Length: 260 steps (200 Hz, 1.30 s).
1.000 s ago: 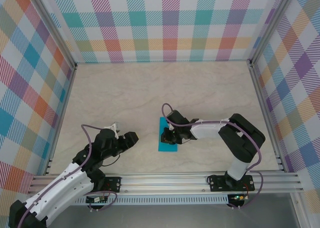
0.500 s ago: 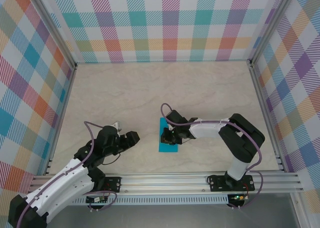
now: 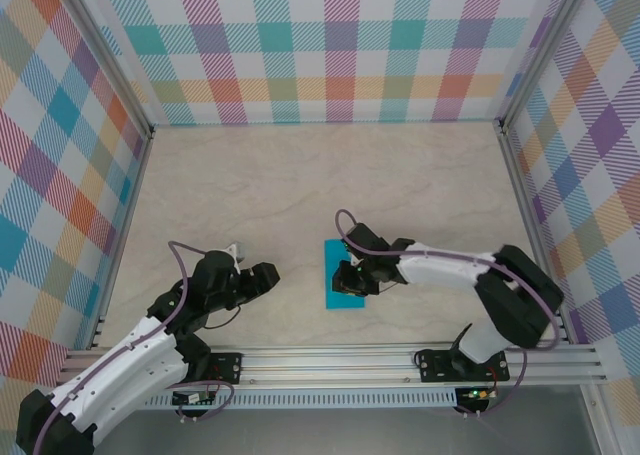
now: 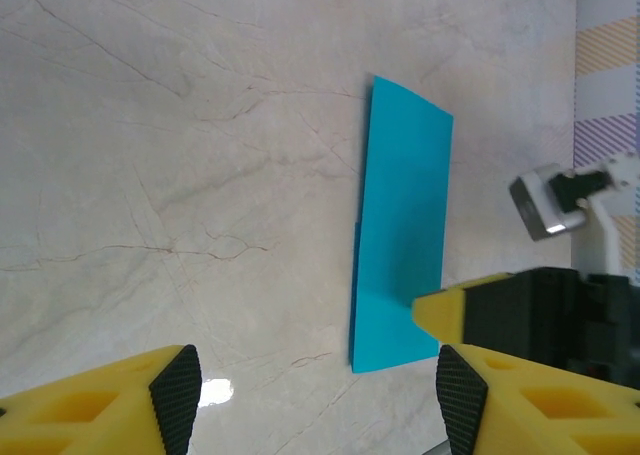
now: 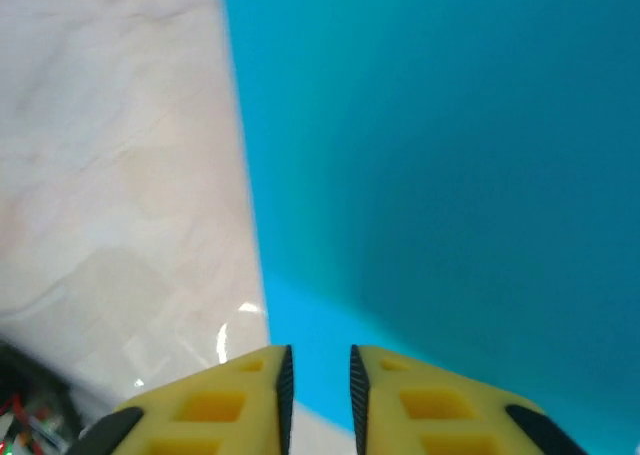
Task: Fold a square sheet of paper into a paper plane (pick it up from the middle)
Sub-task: Turn over the paper at the center of the table, then third fold the triangle at the center of the table.
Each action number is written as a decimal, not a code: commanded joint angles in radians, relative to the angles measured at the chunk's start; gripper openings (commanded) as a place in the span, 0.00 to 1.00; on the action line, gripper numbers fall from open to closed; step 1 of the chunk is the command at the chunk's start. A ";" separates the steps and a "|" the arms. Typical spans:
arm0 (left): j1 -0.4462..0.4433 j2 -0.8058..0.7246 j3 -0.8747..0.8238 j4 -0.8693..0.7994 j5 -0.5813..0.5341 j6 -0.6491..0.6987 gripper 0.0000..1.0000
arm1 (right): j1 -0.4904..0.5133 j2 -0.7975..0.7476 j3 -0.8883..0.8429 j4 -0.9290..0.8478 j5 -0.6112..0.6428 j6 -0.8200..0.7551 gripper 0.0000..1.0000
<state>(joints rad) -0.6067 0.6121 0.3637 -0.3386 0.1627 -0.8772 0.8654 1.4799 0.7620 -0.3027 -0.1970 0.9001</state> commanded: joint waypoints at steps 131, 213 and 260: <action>-0.306 0.790 0.439 0.197 -0.239 0.071 0.34 | -0.215 -0.568 -0.368 0.009 -0.097 -0.051 0.43; -0.246 1.009 0.508 0.333 -0.207 0.059 0.27 | -0.297 -0.404 -0.324 0.118 -0.222 -0.091 0.43; -0.236 1.103 0.551 0.323 -0.179 0.074 0.27 | -0.323 -0.276 -0.283 0.194 -0.281 -0.099 0.43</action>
<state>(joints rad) -0.8463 1.6650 0.8841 -0.0063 -0.0196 -0.8143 0.5522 1.1538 0.4385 -0.1867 -0.4160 0.8211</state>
